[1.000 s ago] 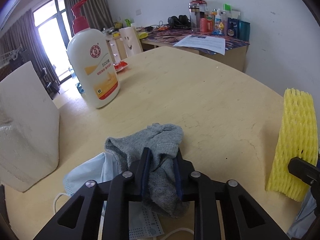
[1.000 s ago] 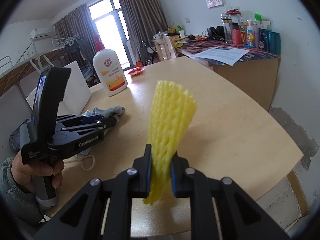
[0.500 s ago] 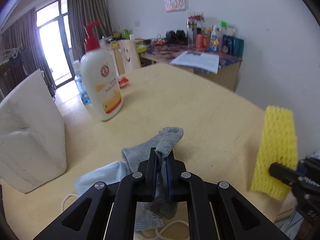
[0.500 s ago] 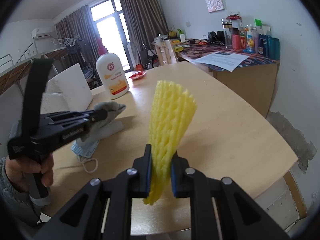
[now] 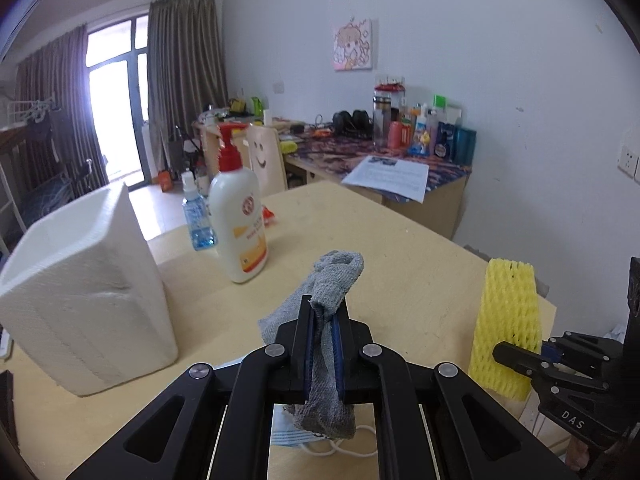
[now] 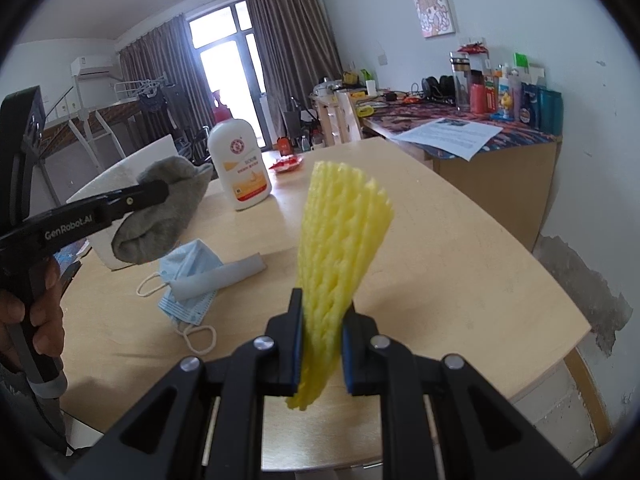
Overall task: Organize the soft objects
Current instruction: 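Carry the grey sock and yellow sleeve over the white foam box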
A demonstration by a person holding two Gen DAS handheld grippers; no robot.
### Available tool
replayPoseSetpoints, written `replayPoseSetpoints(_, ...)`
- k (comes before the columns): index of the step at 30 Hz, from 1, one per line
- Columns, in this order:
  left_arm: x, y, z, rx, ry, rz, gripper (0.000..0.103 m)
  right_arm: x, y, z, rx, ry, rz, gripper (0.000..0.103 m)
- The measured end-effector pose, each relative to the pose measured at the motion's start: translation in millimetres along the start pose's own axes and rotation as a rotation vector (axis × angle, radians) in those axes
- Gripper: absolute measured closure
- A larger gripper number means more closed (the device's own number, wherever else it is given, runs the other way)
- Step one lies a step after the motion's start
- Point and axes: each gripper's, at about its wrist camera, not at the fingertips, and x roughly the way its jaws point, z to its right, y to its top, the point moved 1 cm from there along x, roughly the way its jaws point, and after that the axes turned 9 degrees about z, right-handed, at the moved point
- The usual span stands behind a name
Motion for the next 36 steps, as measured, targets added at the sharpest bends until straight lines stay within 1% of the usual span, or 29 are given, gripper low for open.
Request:
replayPoseSetpoints(9, -31, 7, -13, 0.006, 0.031, 0.066, 0.094, -3, 10, -21, -0.032, 0.021, 0.027, 0.084)
replayPoseSetpoints(18, -67, 9, -39, -0.005, 0.086, 0.123, 0.094, -4, 19, -56, -0.081, 0.070, 0.059, 0.084)
replayPoseSetpoints(29, -108, 5, -76, -0.034, 0.170, 0.187, 0.094, -6, 29, -105, -0.147, 0.142, 0.095, 0.084)
replayPoseSetpoints(36, -138, -5, -105, -0.064, 0.238, 0.222, 0.094, -6, 34, -137, -0.196, 0.200, 0.114, 0.084)
